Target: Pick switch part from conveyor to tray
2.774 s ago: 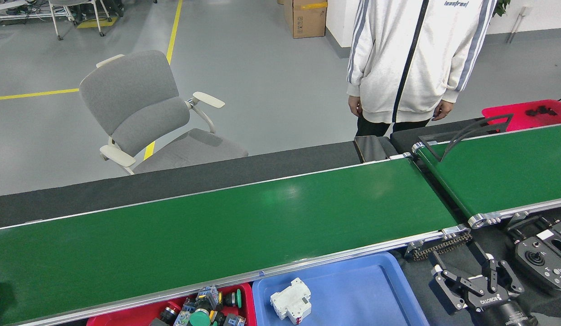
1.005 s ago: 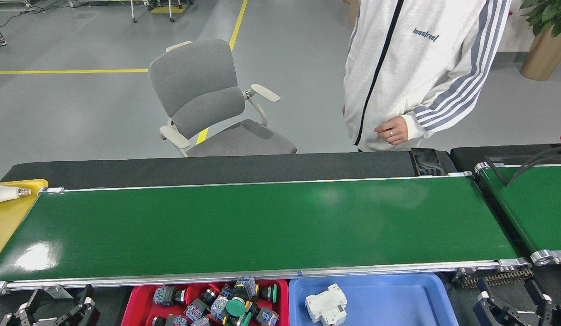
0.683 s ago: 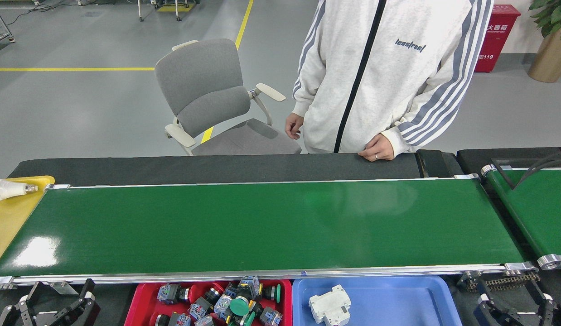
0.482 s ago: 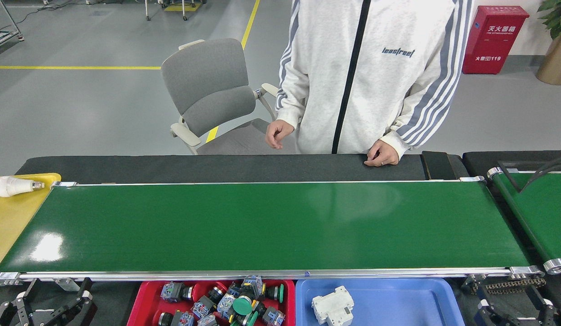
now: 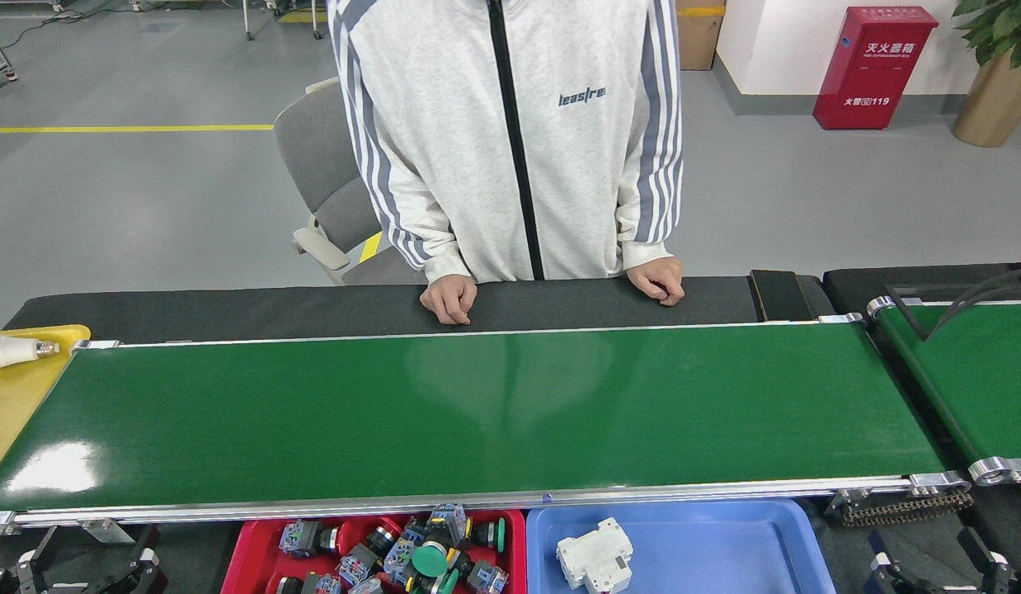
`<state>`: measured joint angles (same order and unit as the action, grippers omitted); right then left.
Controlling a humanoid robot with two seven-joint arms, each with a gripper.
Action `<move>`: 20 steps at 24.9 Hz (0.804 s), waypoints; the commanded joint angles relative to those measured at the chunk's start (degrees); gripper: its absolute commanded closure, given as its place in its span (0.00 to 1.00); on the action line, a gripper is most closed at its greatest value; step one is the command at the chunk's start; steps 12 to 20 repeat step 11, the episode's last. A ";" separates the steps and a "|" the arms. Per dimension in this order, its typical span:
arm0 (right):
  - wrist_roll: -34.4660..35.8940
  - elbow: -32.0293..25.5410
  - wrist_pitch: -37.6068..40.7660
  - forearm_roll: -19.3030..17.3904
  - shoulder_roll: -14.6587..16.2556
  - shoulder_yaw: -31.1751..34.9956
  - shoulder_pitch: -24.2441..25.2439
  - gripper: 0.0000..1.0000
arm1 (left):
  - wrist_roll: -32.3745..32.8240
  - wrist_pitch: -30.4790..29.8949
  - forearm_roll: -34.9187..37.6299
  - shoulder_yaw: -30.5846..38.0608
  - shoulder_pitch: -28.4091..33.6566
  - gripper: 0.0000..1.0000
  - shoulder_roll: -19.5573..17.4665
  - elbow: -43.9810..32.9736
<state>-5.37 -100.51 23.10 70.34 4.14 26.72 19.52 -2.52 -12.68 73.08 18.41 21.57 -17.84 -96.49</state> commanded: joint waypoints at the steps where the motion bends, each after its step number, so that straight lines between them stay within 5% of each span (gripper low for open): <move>1: 0.19 -0.83 0.10 -0.03 -0.01 0.35 -0.10 0.02 | -0.21 0.11 -0.30 0.48 0.05 0.00 -0.44 -0.63; 11: 0.19 -0.83 0.10 -0.03 -0.01 0.26 -0.19 0.02 | -0.21 0.20 -2.77 4.97 3.30 0.00 3.69 -0.80; 20: 0.19 -0.83 0.10 -0.03 -0.01 0.26 -0.19 0.02 | -0.21 0.20 -2.77 4.97 3.30 0.00 3.69 -0.80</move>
